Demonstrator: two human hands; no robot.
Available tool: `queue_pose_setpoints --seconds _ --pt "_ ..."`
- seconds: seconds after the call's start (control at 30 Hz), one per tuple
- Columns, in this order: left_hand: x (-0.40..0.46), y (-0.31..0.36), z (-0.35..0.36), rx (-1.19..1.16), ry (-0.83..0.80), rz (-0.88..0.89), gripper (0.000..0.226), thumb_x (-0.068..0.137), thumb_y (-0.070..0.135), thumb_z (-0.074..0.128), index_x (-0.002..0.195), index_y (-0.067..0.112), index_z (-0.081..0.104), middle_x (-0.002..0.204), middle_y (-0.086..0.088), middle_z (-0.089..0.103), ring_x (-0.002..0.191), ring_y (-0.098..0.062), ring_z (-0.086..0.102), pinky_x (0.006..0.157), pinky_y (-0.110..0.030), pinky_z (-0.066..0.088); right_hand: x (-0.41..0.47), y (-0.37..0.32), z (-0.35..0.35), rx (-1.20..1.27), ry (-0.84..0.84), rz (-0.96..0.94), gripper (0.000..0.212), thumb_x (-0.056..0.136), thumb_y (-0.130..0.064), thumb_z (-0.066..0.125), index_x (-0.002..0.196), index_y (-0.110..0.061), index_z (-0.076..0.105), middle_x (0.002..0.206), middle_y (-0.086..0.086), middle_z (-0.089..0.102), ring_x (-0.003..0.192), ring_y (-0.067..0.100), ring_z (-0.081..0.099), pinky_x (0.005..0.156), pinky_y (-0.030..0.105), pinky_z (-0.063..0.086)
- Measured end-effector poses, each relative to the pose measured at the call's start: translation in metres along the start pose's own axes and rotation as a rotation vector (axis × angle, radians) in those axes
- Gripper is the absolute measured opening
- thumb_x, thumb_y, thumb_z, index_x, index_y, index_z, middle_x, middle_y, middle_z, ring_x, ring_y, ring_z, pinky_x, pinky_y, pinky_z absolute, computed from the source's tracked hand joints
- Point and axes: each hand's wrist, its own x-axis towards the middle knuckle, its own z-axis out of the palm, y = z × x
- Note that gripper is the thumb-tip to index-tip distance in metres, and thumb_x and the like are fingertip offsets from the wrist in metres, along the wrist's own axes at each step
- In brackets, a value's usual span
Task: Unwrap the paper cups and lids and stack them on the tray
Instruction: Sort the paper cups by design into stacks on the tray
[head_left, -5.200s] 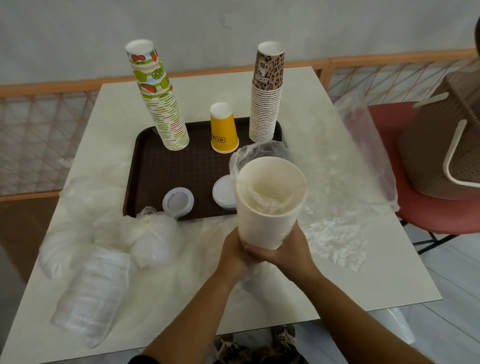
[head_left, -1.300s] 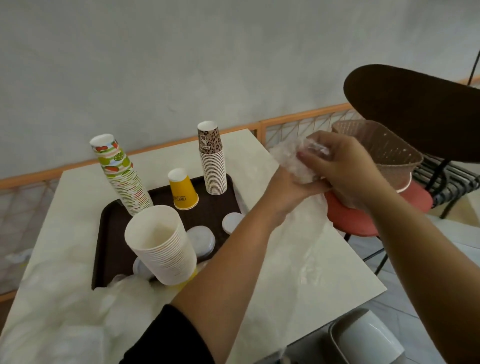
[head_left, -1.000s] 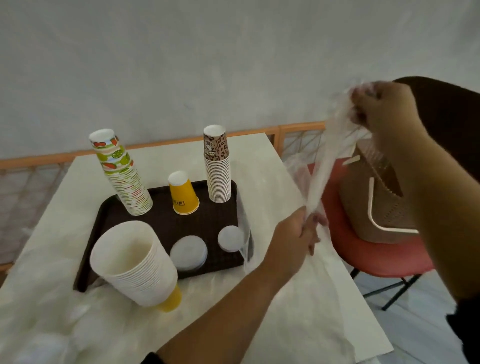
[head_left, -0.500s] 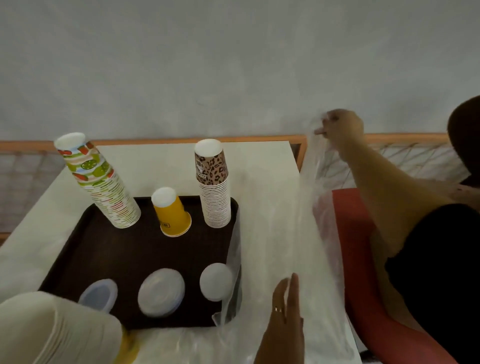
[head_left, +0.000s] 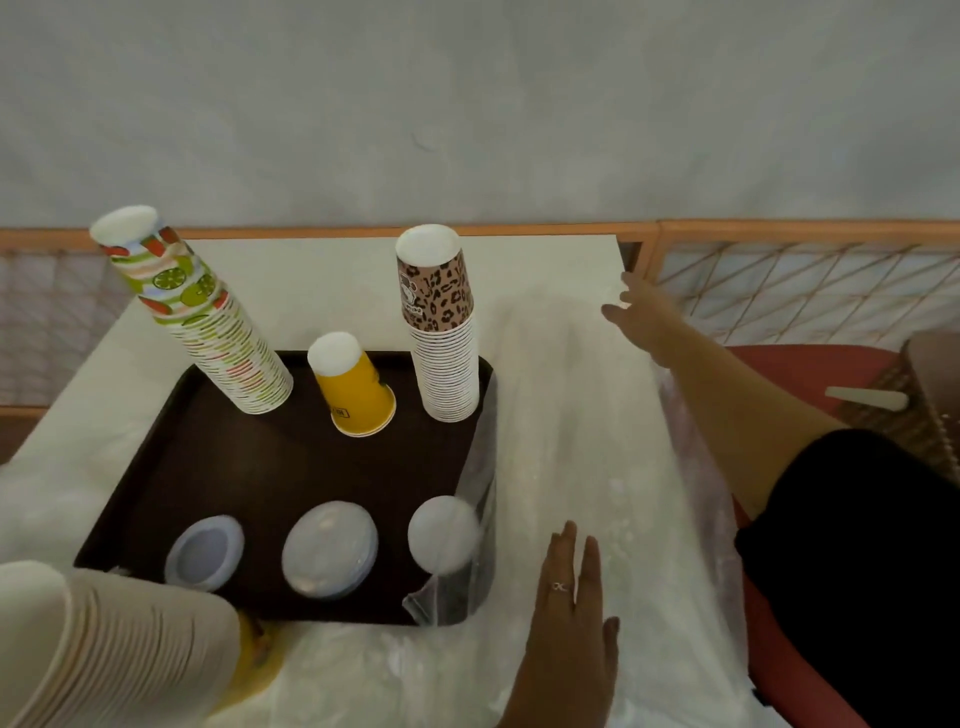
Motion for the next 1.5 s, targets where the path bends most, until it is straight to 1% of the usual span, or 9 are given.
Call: queue_pose_setpoints --seconds 0.07,0.13,0.37,0.53,0.8,0.97,1.17,1.27,1.5 --pt "-0.001 0.000 -0.004 0.015 0.000 -0.003 0.057 0.099 0.047 0.017 0.140 0.013 0.037 0.141 -0.004 0.043 0.123 -0.017 0.053 0.097 -0.015 0.037 -0.009 0.001 -0.001 0.013 0.013 -0.012 0.055 0.096 -0.020 0.053 0.146 -0.011 0.032 0.144 0.013 0.041 0.130 0.027 0.041 0.105 0.035 0.037" --pt "-0.001 0.002 -0.009 0.007 0.006 -0.026 0.064 0.099 0.050 0.005 0.137 0.014 0.042 0.142 -0.004 0.044 0.125 -0.017 0.051 0.096 -0.018 0.040 -0.021 0.000 -0.003 0.028 0.029 -0.030 0.049 0.095 -0.020 0.054 0.141 -0.013 0.040 0.140 0.010 0.046 0.126 0.024 0.045 0.097 0.029 0.039" --pt "0.008 0.002 -0.045 -0.128 0.178 -0.030 0.058 0.096 0.058 0.015 0.139 0.023 0.033 0.149 -0.001 0.037 0.138 -0.015 0.030 0.109 -0.044 0.024 -0.080 -0.030 -0.011 0.122 0.084 -0.170 0.038 0.094 -0.020 0.056 0.131 -0.018 0.051 0.131 0.001 0.054 0.107 0.013 0.052 0.076 0.019 0.037" --pt "0.014 -0.009 -0.118 -0.230 0.354 -0.026 0.051 0.088 0.040 0.037 0.133 0.018 0.045 0.145 -0.005 0.040 0.134 -0.018 0.032 0.115 -0.035 0.002 -0.142 -0.071 -0.007 0.283 0.099 -0.272 0.032 0.090 -0.018 0.062 0.122 -0.020 0.058 0.117 -0.006 0.060 0.088 0.002 0.057 0.066 0.008 0.037" --pt "-0.021 -0.028 -0.251 -0.227 0.675 0.114 0.042 0.088 0.024 0.054 0.127 0.010 0.054 0.139 -0.008 0.046 0.129 -0.016 0.040 0.112 -0.053 0.025 -0.246 -0.141 0.042 0.344 -0.048 -0.434 0.030 0.090 -0.018 0.063 0.120 -0.020 0.060 0.117 -0.005 0.064 0.102 0.010 0.063 0.092 0.026 0.048" --pt "-0.065 -0.070 -0.286 -0.161 0.799 0.122 0.054 0.081 0.030 0.064 0.129 0.010 0.049 0.138 -0.006 0.043 0.132 -0.016 0.039 0.115 -0.039 0.021 -0.298 -0.179 0.081 0.300 -0.226 -0.544 0.033 0.089 -0.022 0.064 0.121 -0.023 0.058 0.117 -0.009 0.062 0.100 0.003 0.063 0.089 0.024 0.051" --pt "-0.104 -0.144 -0.282 -0.534 0.421 -0.229 0.130 0.046 0.035 0.092 0.147 0.030 0.009 0.144 0.023 0.017 0.132 0.008 0.021 0.100 -0.004 0.026 -0.337 -0.206 0.125 0.087 -0.389 -0.687 0.059 0.084 -0.036 0.067 0.136 -0.025 0.044 0.133 -0.008 0.049 0.115 0.003 0.051 0.094 0.020 0.048" --pt "-0.105 -0.166 -0.275 -0.676 0.269 -0.238 0.118 0.050 0.013 0.091 0.139 0.037 0.018 0.126 0.036 0.033 0.109 0.019 0.041 0.081 0.004 0.035 -0.345 -0.219 0.139 -0.098 -0.331 -0.725 0.070 0.079 -0.049 0.068 0.139 -0.029 0.041 0.136 -0.008 0.046 0.120 0.007 0.045 0.100 0.027 0.042" --pt "-0.093 -0.174 -0.277 -0.715 0.223 -0.245 0.078 0.059 0.014 0.088 0.113 0.041 0.038 0.097 0.029 0.050 0.089 0.015 0.050 0.066 0.001 0.040 -0.354 -0.237 0.138 -0.317 -0.249 -0.721 0.085 0.068 -0.053 0.076 0.140 -0.032 0.036 0.132 -0.012 0.042 0.111 0.002 0.040 0.093 0.021 0.036"
